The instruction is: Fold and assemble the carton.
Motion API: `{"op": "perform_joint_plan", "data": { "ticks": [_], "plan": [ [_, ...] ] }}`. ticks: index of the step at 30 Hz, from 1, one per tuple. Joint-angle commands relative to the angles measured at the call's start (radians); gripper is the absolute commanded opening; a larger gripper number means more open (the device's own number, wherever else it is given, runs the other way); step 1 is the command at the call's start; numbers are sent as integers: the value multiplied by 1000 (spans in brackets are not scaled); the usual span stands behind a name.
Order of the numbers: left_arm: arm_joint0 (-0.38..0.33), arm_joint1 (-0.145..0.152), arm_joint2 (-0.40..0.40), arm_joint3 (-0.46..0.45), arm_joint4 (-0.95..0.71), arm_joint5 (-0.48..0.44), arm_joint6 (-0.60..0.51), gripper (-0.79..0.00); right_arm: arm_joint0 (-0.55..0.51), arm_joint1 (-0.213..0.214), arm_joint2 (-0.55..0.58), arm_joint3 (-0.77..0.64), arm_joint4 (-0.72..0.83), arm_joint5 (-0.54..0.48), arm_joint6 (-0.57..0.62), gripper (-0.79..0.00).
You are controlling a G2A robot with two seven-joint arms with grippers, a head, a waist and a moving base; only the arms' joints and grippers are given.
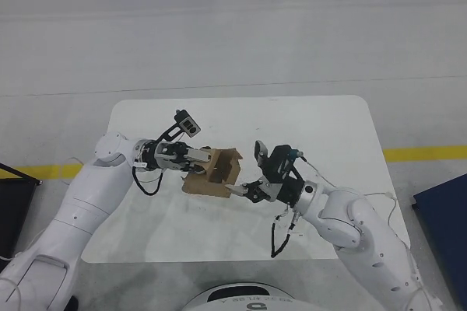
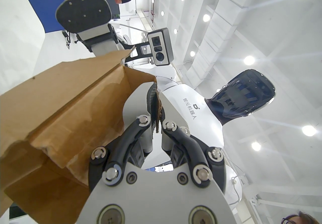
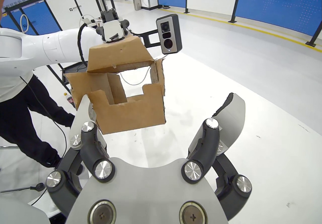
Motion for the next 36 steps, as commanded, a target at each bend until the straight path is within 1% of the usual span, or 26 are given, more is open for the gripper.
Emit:
{"op": "perform_joint_plan", "data": {
  "ticks": [1, 6, 10, 12, 15, 18, 23, 27, 32, 36],
  "plan": [
    [1, 2, 2, 3, -3, -5, 0, -785, 8, 0, -3, -1, -5, 10, 19, 0],
    [2, 6, 7, 4, -13, -13, 0, -785, 14, -1, -14, -20, -47, 73, 93, 0],
    [4, 8, 12, 0, -19, -18, 0, -785, 25, -5, -29, -20, -54, 105, 122, 0],
    [5, 10, 14, -2, -19, -18, 0, -785, 24, -7, -21, -17, -18, 124, 102, 0],
    [9, 14, 14, -5, -22, -23, 0, -785, 0, -9, 27, -14, 94, 151, 18, 0],
    [17, 18, 17, -13, -28, -30, 0, -785, -29, -5, 75, -16, 151, 133, -24, 0],
    [35, 24, 31, -46, -77, -52, 0, -785, -72, 0, 131, -31, 160, 119, -58, 0],
    [59, 28, 47, -60, -195, -76, 0, -785, -101, 3, 158, -46, 160, 102, -78, 0],
    [71, 21, 81, -48, -324, -93, 0, -785, -137, 6, 194, -72, 157, 87, -91, 0],
    [63, 10, 111, -10, -363, -103, 0, -785, -168, 11, 230, -106, 127, 90, -80, 0]
  ]
}}
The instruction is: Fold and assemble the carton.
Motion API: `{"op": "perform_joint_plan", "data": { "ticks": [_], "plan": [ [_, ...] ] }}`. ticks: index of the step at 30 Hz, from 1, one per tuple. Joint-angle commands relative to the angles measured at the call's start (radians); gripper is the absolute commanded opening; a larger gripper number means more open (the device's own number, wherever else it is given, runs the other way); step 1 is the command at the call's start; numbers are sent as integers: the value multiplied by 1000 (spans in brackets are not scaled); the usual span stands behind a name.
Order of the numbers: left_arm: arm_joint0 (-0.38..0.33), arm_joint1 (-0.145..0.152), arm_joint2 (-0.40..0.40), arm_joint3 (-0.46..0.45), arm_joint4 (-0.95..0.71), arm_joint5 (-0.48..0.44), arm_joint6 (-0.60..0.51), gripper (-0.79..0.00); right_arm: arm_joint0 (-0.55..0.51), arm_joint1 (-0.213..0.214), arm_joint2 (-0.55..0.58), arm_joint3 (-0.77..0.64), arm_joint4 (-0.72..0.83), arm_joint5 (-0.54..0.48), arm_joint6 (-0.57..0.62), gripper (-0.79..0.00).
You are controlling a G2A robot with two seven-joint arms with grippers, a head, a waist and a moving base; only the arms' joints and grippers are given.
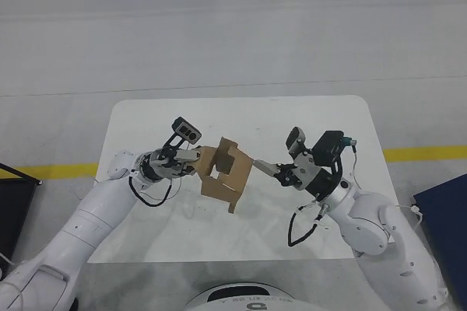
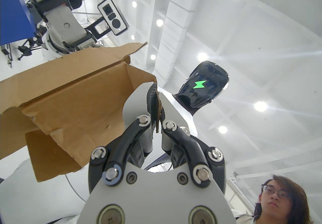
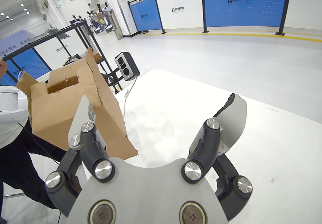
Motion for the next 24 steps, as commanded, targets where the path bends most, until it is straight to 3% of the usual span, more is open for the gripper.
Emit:
{"op": "perform_joint_plan", "data": {
  "ticks": [1, 8, 16, 24],
  "plan": [
    [-8, -6, 17, 21, 2, -8, 0, -785, -14, 2, 17, -17, -7, 1, 3, 0],
    [-34, -29, 66, 61, -18, -27, 0, -785, -47, 8, 43, -66, -93, 15, 69, 0],
    [-46, -49, 83, 71, -29, -27, 0, -785, 15, 7, -57, -70, -215, 10, 222, 0],
    [-45, -61, 84, 85, -30, -27, 0, -785, 64, -1, -122, -66, -251, 56, 233, 0]
  ]
}}
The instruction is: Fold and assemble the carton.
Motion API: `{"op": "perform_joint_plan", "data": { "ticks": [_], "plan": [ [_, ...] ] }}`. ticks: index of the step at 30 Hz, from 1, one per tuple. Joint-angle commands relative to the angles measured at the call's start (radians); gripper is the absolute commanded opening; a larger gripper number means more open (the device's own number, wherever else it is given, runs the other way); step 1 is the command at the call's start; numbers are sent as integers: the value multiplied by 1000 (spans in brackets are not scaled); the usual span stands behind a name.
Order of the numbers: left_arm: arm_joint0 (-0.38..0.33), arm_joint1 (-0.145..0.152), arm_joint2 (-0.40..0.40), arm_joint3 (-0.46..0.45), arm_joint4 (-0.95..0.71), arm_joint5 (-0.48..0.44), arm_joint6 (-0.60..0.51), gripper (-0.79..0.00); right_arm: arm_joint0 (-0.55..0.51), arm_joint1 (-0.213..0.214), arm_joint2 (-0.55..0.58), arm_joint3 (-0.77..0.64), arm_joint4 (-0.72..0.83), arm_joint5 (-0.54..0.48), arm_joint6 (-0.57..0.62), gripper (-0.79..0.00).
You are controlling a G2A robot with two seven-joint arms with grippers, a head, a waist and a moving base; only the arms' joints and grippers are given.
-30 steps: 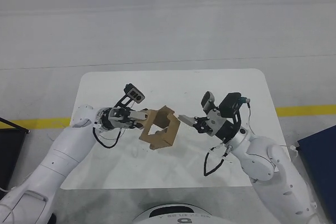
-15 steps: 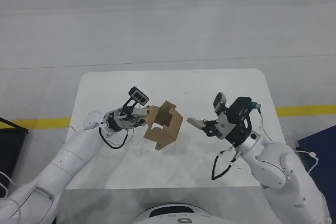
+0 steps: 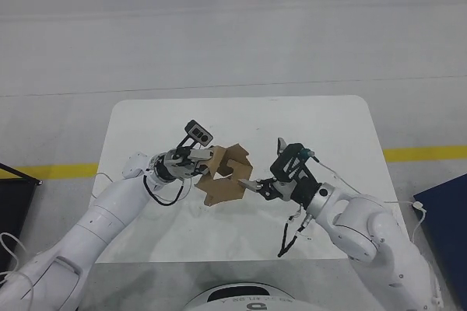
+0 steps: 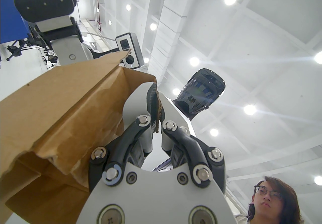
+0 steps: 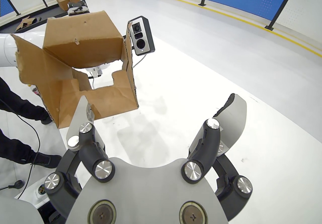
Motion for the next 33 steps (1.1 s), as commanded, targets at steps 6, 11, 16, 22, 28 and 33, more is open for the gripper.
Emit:
{"op": "perform_joint_plan", "data": {
  "ticks": [6, 11, 16, 22, 28, 33],
  "plan": [
    [-2, -6, -5, 10, -1, 0, 0, -785, 25, -5, -27, 8, 0, 18, 5, 0],
    [-5, -6, -10, 14, 3, 0, 0, -785, 26, -8, 15, 25, 129, 17, -72, 0],
    [-6, -4, -15, 19, 1, 2, 0, -785, -2, -7, 67, 10, 223, -34, -167, 0],
    [-8, -4, -15, 18, 5, 5, 0, -785, -38, -4, 80, -23, 183, -119, -241, 0],
    [-11, -4, -10, 15, 10, 5, 0, -785, -16, -6, 31, -10, 101, -83, -182, 0],
    [-9, -2, -8, 8, 14, 1, 0, -785, 20, -10, -5, -6, 26, -43, -140, 0]
  ]
}}
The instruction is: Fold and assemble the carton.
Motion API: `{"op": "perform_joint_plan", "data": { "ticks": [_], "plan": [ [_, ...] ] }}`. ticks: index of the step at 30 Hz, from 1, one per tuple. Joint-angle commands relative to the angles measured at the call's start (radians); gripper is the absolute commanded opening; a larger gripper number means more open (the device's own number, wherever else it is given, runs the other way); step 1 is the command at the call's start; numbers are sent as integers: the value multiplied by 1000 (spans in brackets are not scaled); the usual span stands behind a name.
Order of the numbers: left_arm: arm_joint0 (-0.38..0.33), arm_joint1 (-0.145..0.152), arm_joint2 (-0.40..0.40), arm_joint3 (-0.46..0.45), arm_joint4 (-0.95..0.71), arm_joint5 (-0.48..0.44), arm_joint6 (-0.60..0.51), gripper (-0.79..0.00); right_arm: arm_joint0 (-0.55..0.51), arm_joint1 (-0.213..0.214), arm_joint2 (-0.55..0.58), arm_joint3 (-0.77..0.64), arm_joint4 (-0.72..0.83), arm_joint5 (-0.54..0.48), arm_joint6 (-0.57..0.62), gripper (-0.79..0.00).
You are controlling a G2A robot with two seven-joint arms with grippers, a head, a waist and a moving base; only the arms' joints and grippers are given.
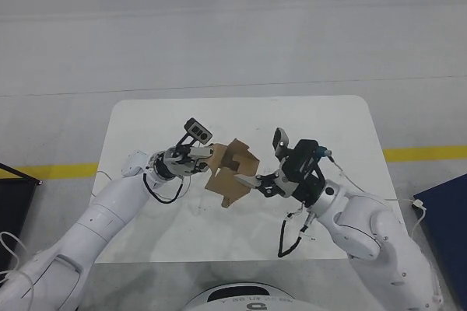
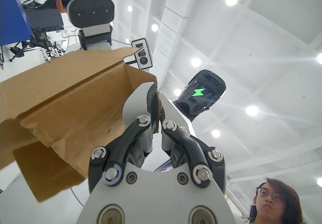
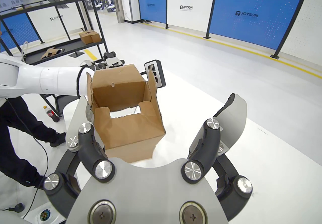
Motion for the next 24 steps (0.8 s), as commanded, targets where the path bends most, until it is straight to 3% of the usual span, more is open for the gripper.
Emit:
{"op": "perform_joint_plan", "data": {
  "ticks": [1, 14, 24],
  "plan": [
    [1, 1, 0, -2, -1, -2, 0, -785, 9, -1, -13, 2, -26, 12, 18, 0],
    [6, 5, -3, -9, -2, -2, 0, -785, 79, -11, -105, 34, -56, 44, 164, 0],
    [13, 9, -6, -5, 2, -2, 0, -785, 55, -12, -51, 43, 84, 10, 34, 0]
  ]
}}
